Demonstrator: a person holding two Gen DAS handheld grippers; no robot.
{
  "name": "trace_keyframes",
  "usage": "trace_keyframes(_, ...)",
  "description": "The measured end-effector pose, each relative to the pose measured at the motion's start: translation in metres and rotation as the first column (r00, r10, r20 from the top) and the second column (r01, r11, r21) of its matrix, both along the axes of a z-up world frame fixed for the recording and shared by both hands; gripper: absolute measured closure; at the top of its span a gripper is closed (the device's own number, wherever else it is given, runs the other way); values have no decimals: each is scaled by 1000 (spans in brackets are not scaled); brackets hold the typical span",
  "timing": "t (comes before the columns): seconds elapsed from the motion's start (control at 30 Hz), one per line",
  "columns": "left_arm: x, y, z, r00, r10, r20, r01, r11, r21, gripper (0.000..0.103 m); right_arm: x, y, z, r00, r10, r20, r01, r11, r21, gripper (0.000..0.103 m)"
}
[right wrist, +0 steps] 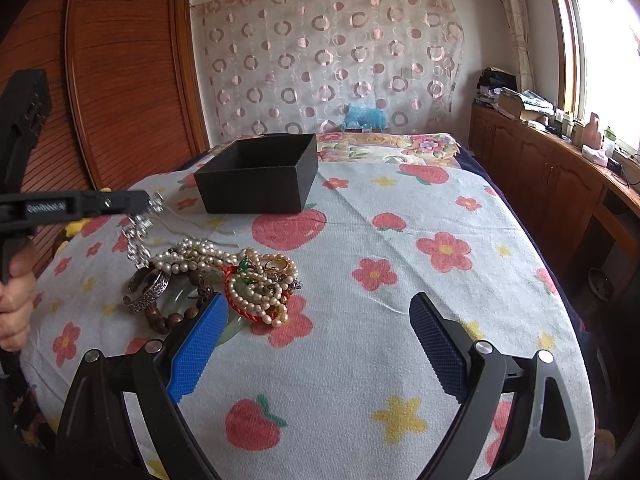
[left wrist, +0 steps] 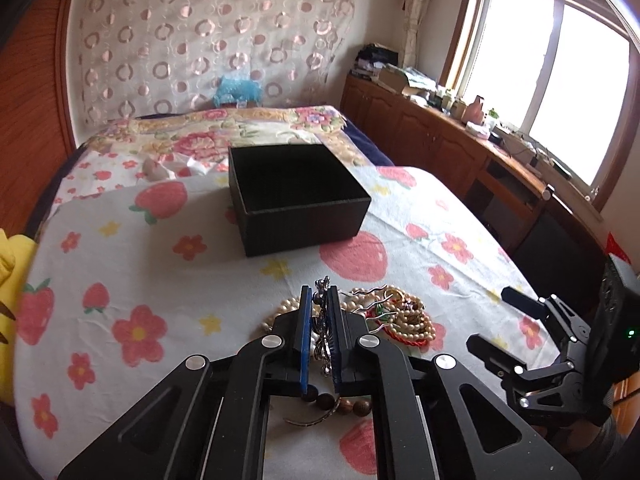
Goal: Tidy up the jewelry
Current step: 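Grasp the pearl necklace with the right tool while the left tool holds the comb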
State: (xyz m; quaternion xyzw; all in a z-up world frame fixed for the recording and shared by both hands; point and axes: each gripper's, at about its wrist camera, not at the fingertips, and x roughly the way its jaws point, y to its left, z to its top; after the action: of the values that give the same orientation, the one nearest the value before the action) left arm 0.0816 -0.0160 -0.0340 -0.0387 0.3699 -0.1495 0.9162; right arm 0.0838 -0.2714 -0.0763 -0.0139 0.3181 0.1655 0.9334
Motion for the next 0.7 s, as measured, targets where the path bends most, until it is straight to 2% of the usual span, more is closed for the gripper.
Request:
trace_keyframes(0.1, -5, 4, 7, 999, 14, 31, -15, 1000, 11, 96, 2, 3, 2, 1000, 27, -5, -27, 1000, -9, 10)
trace_keyframes(0.17, -8, 7, 10, 998, 26, 52, -27, 999, 25, 96, 6, 5, 4, 998, 54, -19, -54, 998, -9, 15)
trace_keyframes(0.33, -18, 12, 10, 997, 45, 68, -47, 999, 23, 96, 21, 17, 6, 991, 124, -48, -125, 992, -35, 34)
trace_keyframes(0.57, -23, 23, 11, 993, 76, 93, -78, 997, 20, 96, 55, 42, 6, 968, 228, -107, -234, 971, -53, 52)
trace_keyframes(0.63, -24, 26, 12, 992, 83, 98, -86, 996, 17, 96, 63, 47, 1, 961, 246, -128, -254, 966, -52, 65)
trace_keyframes(0.7, -24, 31, 12, 991, 93, 102, -94, 995, 13, 96, 72, 53, -3, 952, 265, -153, -274, 961, -41, 69)
